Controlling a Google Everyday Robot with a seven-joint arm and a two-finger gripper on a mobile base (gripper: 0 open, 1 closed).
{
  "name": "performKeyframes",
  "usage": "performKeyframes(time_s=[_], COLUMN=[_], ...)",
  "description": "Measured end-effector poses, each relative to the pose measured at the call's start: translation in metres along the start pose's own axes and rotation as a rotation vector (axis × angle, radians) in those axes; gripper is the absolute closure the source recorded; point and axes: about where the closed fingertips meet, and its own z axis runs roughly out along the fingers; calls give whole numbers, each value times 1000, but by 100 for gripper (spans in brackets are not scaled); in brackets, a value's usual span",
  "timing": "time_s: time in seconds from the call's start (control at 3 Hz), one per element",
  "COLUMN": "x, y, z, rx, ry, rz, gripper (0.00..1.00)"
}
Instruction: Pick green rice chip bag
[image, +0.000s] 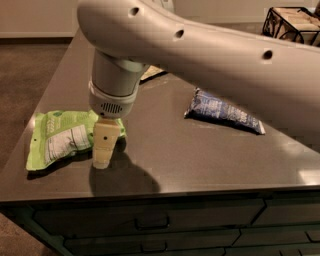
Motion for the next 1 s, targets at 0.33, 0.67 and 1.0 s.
performKeyframes(time_s=[0.33,0.67,1.0], x=[-13,-20,-21], y=[-2,-6,-13], z=[24,39,41], rx=[-22,-36,-39], ry=[18,38,39], rz=[-12,-18,-10], gripper=[0,18,41])
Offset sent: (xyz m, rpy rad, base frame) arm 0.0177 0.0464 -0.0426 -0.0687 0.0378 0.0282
